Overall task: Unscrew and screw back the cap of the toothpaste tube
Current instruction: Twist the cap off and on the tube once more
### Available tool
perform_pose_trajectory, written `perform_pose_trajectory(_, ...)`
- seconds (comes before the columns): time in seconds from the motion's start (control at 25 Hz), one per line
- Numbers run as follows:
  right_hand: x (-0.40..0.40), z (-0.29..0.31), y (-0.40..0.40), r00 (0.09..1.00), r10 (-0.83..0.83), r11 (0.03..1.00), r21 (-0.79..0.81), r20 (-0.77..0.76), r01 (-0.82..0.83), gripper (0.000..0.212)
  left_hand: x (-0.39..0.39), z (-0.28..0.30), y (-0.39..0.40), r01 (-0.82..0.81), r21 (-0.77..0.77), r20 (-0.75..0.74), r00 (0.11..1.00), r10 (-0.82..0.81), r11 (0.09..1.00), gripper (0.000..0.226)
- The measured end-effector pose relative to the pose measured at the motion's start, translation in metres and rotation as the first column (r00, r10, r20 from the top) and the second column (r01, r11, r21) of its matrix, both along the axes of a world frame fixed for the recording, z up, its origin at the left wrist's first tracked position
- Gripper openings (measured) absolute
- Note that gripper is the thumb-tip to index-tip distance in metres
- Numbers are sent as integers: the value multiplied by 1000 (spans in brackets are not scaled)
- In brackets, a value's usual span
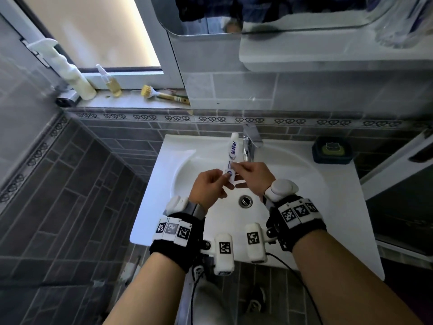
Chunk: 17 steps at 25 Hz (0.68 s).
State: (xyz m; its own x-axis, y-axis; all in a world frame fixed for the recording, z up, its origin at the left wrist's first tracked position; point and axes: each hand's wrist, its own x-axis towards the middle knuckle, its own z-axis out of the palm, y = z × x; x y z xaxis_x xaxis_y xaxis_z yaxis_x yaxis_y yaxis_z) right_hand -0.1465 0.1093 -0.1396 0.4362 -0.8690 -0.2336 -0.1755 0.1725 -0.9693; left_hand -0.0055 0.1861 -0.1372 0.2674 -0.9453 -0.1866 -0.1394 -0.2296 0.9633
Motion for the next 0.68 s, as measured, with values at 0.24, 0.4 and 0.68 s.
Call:
perform_pose_trajectory(0.24, 4, 9, -5, 993, -17, 992, 123, 115, 3, 7, -1, 4, -13, -162, -45, -113, 981, 156, 986, 23)
perform_pose_trajectory(0.4, 7, 6, -5, 996, -14, 1000, 2, -88, 14, 16, -6, 1, -14, -65, 22, 273, 960, 56, 998, 33)
perform_pose_trajectory(0.68, 10, 5, 7, 950, 5, 991, -124, -312, -46, 25, 4, -2, -13, -111, 16, 395, 914, 96, 994, 31)
